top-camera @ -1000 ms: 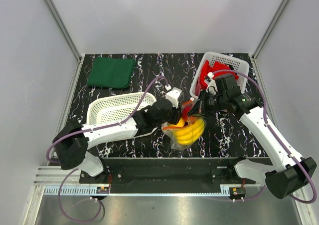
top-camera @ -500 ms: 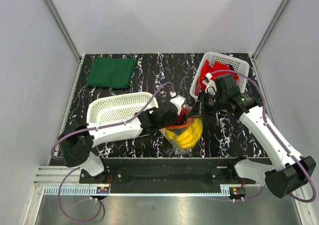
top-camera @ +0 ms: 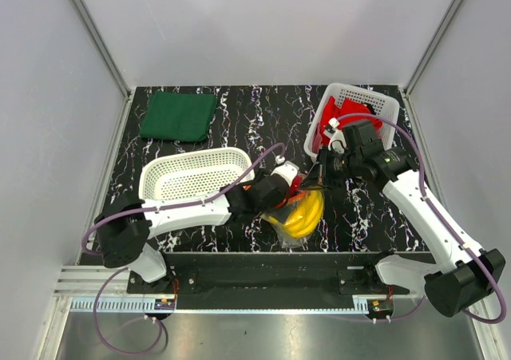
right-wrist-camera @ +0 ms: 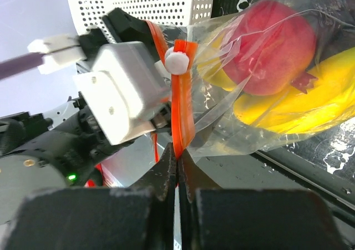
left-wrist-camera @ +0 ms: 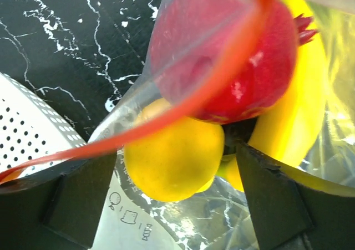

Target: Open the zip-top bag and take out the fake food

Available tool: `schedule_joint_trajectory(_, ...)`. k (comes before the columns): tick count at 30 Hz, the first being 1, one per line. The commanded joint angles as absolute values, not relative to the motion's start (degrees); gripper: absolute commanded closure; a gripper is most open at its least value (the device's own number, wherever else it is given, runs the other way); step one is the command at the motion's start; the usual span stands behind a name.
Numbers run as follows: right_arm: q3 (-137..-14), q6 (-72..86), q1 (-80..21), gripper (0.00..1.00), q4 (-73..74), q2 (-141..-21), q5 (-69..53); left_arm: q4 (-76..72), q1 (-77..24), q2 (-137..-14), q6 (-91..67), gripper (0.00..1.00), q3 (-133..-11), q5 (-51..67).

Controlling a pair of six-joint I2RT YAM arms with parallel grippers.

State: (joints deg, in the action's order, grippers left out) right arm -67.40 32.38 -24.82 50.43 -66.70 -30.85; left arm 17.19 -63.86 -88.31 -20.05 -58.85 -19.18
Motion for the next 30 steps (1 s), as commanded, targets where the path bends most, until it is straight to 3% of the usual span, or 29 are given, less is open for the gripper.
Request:
schedule_joint_trajectory(1,-67.06,32.25,-25.14,1.0,46.5,-64.95,-30.06,16.27,-63.72,-91.4,-17.84,0.14,-56.95,-21.88)
schedule_joint_trajectory(9,-64.95,34.01,-25.22,1.0,43.51,-64.78,-29.8,13.8,-63.72,-93.26,-15.74,0.46,-57.57,-20.74)
schedule_joint_trajectory(12,-63.9,33.75,-25.22,1.0,43.5,-64.78,-28.74,13.01,-63.72,-90.8,-14.86,0.71,-57.13,-20.65)
schedule_joint_trajectory(13,-63.64,33.75,-25.14,1.0,43.42,-64.78,-28.57,13.01,-63.72,-90.18,-14.68,0.86,-57.22,-20.57)
schedule_joint_trajectory(15,-62.67,33.92,-25.22,1.0,43.33,-64.6,-27.78,13.01,-63.63,-88.78,-14.68,0.98,-57.57,-20.04)
schedule_joint_trajectory(30,-63.89,32.78,-25.14,1.0,46.05,-62.75,-24.79,17.23,-62.58,-79.64,-20.74,1.0,-66.89,-18.91)
